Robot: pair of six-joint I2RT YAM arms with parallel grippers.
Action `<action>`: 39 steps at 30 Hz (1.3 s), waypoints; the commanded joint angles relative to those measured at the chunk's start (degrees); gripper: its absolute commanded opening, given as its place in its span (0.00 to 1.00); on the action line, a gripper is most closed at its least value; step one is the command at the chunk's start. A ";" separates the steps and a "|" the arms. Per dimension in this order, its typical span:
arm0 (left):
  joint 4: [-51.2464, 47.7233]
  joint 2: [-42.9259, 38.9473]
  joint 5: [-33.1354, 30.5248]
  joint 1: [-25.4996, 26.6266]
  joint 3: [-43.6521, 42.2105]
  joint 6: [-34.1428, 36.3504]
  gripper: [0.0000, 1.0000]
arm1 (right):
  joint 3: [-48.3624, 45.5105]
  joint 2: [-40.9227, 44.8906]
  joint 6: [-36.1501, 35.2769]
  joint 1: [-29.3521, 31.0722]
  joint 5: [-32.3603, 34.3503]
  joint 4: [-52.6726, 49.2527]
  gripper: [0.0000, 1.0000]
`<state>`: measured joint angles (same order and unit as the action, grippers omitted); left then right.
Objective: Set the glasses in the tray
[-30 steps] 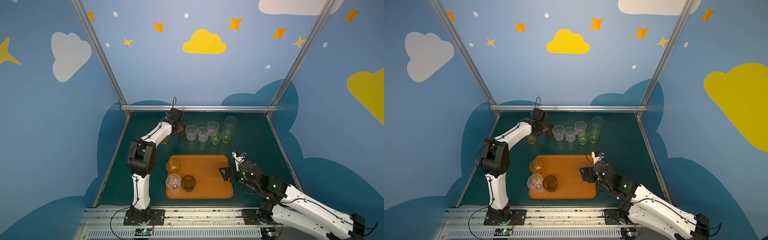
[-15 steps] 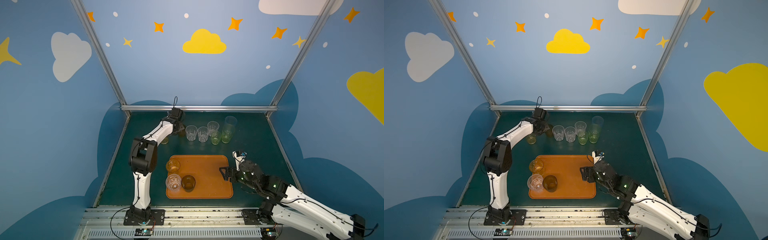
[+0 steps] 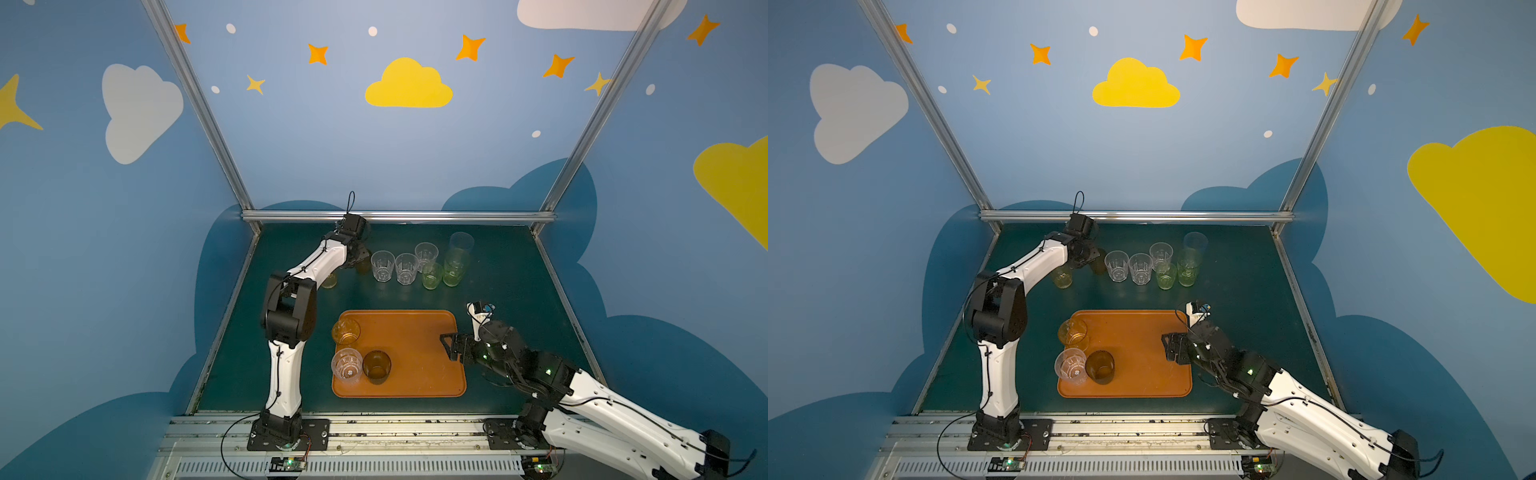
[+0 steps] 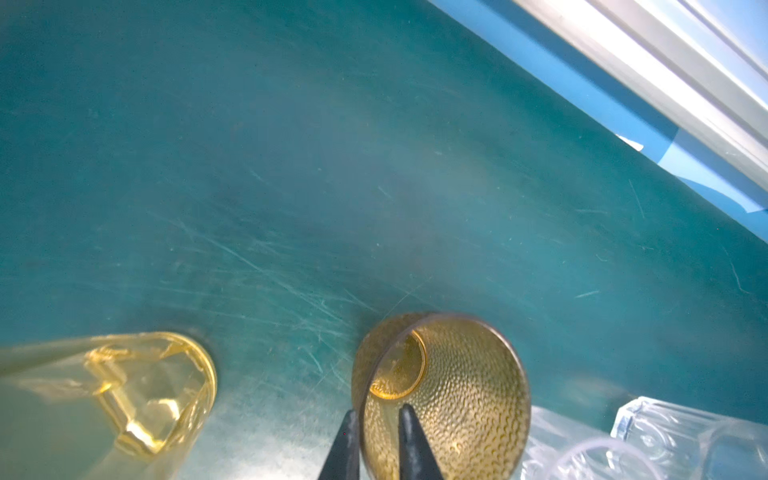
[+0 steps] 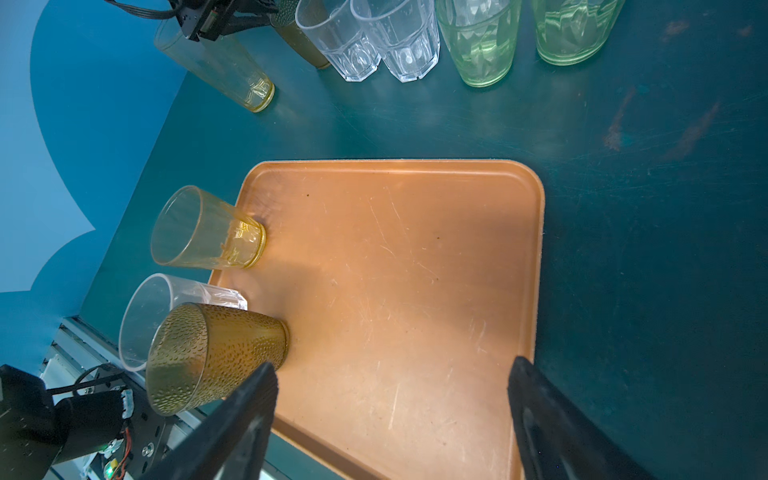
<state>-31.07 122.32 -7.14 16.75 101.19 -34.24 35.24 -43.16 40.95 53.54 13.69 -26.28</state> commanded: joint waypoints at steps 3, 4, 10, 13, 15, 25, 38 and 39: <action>-1.98 2.26 -0.16 -0.27 1.63 1.17 0.18 | -0.60 0.29 0.71 -0.45 -0.07 0.75 0.86; -2.05 2.52 -0.16 -0.36 1.80 1.19 0.18 | -0.66 0.24 0.79 -0.54 -0.16 0.71 0.86; -2.39 3.27 -0.03 -0.40 2.32 1.47 0.16 | -0.78 -0.01 1.15 -0.85 -0.29 0.71 0.86; -2.59 3.32 -0.24 -0.38 2.61 1.67 0.14 | -0.79 -0.09 1.39 -0.89 -0.27 0.75 0.86; -2.60 3.36 -0.17 -0.39 2.70 1.72 0.13 | -0.79 -0.09 1.39 -0.98 -0.37 0.72 0.86; -3.12 3.38 0.19 -0.41 3.58 2.16 0.07 | -0.99 0.03 1.68 -1.33 -0.54 0.94 0.86; -4.00 2.51 0.89 -0.41 4.72 2.57 0.04 | -1.57 0.82 1.59 -1.68 -0.73 1.11 0.86; -4.09 2.33 0.85 -0.41 4.80 2.66 0.04 | -1.58 0.89 1.58 -1.75 -0.73 1.13 0.86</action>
<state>-34.09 124.79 -6.79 16.49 104.47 -32.56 34.17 -43.07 42.26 52.16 13.30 -25.82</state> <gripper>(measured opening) 0.060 0.858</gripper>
